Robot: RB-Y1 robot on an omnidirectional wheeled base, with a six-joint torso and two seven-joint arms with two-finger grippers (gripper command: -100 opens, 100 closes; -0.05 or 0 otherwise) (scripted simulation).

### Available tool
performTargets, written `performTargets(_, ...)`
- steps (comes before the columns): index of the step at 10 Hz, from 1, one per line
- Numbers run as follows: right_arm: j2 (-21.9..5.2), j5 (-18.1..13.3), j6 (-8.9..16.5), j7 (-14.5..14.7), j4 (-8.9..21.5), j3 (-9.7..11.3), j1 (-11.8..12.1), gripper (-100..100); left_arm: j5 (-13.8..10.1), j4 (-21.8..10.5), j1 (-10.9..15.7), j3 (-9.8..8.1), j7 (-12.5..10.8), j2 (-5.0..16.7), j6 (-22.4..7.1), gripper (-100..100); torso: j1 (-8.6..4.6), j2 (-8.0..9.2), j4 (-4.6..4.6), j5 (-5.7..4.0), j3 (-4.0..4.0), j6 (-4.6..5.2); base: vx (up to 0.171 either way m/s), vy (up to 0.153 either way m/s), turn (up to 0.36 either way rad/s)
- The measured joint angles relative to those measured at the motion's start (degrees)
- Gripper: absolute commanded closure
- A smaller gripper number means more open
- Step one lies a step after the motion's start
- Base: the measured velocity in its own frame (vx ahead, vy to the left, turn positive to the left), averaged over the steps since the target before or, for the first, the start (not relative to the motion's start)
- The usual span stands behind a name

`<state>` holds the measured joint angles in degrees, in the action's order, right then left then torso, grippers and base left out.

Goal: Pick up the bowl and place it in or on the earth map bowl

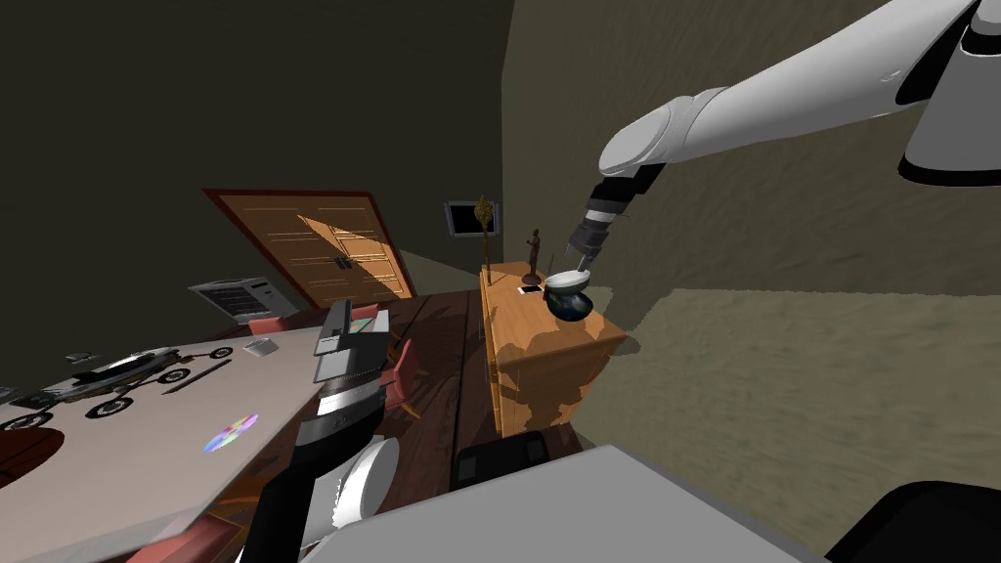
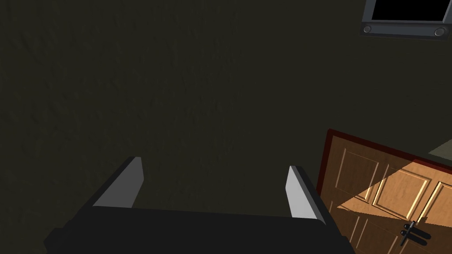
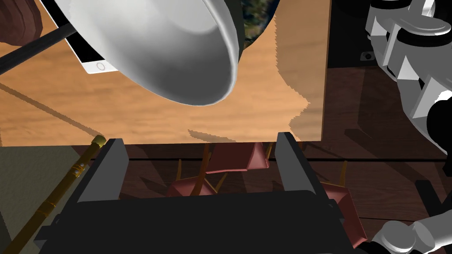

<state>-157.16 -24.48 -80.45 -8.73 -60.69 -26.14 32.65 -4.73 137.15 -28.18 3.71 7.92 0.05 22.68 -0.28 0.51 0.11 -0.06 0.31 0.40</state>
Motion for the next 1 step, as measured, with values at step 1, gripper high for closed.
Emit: performTargets(1, 0.0, 0.0, 0.0, 0.0, 0.0, 0.0, 0.0, 0, 0.0, 0.0, 0.0, 0.00, 0.0, 0.0, 0.0, 0, 0.00, 0.00, 0.00, 0.00, 0.00, 0.00, 0.000, 0.000, 0.000)
